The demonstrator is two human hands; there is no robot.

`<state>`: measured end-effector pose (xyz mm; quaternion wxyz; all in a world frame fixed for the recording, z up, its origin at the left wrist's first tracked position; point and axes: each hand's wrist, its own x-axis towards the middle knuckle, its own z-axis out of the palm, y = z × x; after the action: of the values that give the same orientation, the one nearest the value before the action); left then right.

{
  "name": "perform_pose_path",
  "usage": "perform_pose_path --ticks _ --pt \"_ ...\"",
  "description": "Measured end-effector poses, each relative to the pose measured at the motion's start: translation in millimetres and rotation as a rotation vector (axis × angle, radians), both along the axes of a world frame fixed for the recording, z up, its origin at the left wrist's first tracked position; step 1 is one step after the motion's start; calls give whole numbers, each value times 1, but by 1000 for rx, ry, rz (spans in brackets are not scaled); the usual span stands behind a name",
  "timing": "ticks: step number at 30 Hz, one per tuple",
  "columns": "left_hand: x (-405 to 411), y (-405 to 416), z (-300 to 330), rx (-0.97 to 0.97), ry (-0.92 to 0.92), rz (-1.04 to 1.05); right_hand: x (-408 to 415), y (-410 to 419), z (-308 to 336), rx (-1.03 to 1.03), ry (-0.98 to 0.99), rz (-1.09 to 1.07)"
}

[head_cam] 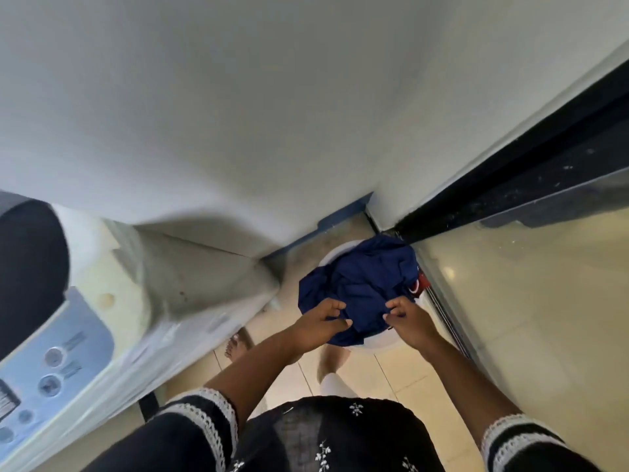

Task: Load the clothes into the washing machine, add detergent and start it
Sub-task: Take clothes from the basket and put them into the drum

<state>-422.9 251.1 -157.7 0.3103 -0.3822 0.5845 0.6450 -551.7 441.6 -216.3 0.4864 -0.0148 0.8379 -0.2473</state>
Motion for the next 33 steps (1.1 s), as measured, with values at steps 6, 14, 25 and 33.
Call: perform_pose_path --ticks 6,14,25,33 --pt "-75 21 -59 -65 46 -170 -52 20 -99 141 85 139" --pt "-102 31 -113 -151 38 -195 -101 -4 -173 315 135 416" --pt "-41 16 -71 -207 -37 -226 -57 -6 -134 -53 41 -65" --pt "-6 -1 12 -355 129 -279 0 -42 21 -367 37 -141"
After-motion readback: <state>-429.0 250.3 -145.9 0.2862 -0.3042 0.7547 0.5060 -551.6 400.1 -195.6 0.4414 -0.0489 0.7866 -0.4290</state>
